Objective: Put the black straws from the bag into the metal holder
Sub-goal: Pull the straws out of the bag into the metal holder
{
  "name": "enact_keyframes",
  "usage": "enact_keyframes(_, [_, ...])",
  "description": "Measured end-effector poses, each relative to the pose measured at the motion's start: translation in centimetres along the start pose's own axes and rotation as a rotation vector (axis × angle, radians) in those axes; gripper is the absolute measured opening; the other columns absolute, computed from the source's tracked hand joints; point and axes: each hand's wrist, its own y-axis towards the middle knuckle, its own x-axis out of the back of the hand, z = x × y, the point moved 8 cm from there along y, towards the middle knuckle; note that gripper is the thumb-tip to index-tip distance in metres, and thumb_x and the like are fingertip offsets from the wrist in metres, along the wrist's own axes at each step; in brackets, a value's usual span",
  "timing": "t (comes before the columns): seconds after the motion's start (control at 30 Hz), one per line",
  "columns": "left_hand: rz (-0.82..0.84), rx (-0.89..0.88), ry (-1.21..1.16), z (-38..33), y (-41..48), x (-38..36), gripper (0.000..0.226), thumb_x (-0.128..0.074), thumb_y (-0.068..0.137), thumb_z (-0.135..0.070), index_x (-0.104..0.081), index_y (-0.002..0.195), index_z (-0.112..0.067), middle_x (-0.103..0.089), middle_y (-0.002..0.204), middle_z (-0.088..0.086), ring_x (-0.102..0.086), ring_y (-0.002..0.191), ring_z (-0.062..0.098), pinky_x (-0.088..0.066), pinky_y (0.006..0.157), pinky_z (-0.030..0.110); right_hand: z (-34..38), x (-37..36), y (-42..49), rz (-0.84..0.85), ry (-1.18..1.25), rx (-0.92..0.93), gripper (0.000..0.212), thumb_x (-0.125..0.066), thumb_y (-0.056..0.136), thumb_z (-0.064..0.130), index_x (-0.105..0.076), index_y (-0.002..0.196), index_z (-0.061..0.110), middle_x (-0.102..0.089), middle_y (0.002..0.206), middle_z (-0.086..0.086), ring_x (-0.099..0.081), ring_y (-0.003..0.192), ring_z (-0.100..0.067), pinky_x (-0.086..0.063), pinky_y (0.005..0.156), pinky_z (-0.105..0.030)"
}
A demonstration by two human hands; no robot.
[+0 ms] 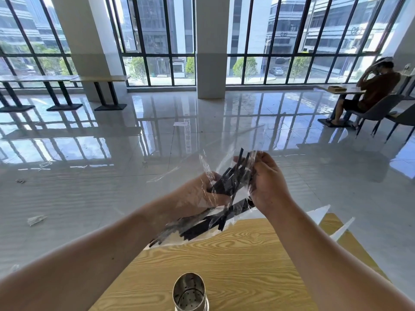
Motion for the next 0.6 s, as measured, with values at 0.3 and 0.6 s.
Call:
enact_keyframes(0.3, [0.015,0.009,0.136,-3.5,-1.6,2.3,0.071,-0.081,0.083,-0.022,-0.046,0.144,-0.02,-0.052,0.146,0.009,-0.059,0.13,0.022,-0.053,0.107,0.028,0.6,3.6,0.9,-0.101,0.097,-0.024,0.026,-0.044,0.113,0.008,-0.064,0.099,0.017,-0.084,0.096,-0.013,-0.078,0.065,-0.025,-0.058,0.057,-0.031])
enact_keyframes(0.6, [-0.802,-0.381,0.237,-3.8,-11.5,12.0,0.013,-0.063,0.098,-0.032,-0.072,0.092,-0.027,-0.079,0.088,-0.007,-0.073,0.073,0.011,-0.056,0.076,0.036,1.1,5.6,1.8,-0.171,0.119,-0.025,0.032,-0.044,0.113,0.008,-0.062,0.091,0.022,-0.085,0.094,-0.009,-0.067,0.052,-0.012,-0.043,0.04,-0.019])
